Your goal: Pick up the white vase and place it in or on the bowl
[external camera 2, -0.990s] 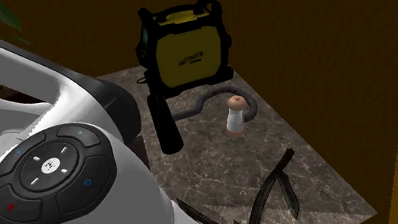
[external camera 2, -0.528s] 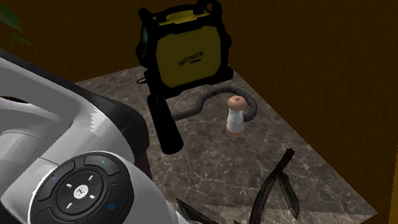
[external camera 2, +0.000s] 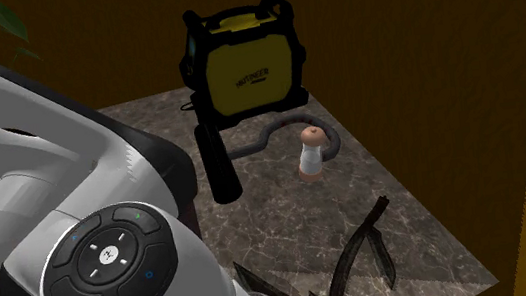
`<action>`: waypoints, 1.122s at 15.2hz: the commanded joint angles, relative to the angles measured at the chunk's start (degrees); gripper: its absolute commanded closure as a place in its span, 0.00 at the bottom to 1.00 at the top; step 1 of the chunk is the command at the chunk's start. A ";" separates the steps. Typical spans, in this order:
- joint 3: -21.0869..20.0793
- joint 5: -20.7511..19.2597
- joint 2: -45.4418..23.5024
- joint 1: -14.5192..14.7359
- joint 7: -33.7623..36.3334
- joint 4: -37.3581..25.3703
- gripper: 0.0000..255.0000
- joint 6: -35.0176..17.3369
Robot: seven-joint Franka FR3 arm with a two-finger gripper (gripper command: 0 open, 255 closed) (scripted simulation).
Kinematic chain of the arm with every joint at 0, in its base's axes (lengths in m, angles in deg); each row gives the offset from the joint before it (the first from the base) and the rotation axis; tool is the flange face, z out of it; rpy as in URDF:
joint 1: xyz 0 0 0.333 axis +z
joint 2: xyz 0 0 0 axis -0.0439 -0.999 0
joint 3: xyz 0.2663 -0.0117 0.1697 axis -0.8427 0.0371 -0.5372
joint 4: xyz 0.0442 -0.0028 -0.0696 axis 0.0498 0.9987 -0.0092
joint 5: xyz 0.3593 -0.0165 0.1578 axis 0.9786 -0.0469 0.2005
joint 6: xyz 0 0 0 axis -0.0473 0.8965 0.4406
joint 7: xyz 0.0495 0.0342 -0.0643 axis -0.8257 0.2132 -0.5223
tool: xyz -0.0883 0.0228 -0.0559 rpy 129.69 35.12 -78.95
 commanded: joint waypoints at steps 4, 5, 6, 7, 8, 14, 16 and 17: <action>0.00 0.00 0.00 0.00 0.00 -0.01 0.00 0.00; 0.00 0.00 0.00 0.00 0.00 -0.01 0.00 0.00; -0.53 -0.32 1.48 -0.31 0.34 -0.95 0.00 2.36; -1.04 -0.54 2.84 -0.56 0.61 -1.97 0.00 4.69; -1.53 -0.68 4.06 -0.77 0.83 -3.06 0.00 6.99; -1.93 -0.73 4.94 -0.92 0.96 -3.98 0.00 8.76; -1.93 -0.73 4.94 -0.92 0.96 -3.98 0.00 8.76; -1.92 -0.73 4.94 -0.92 0.96 -3.97 0.00 8.75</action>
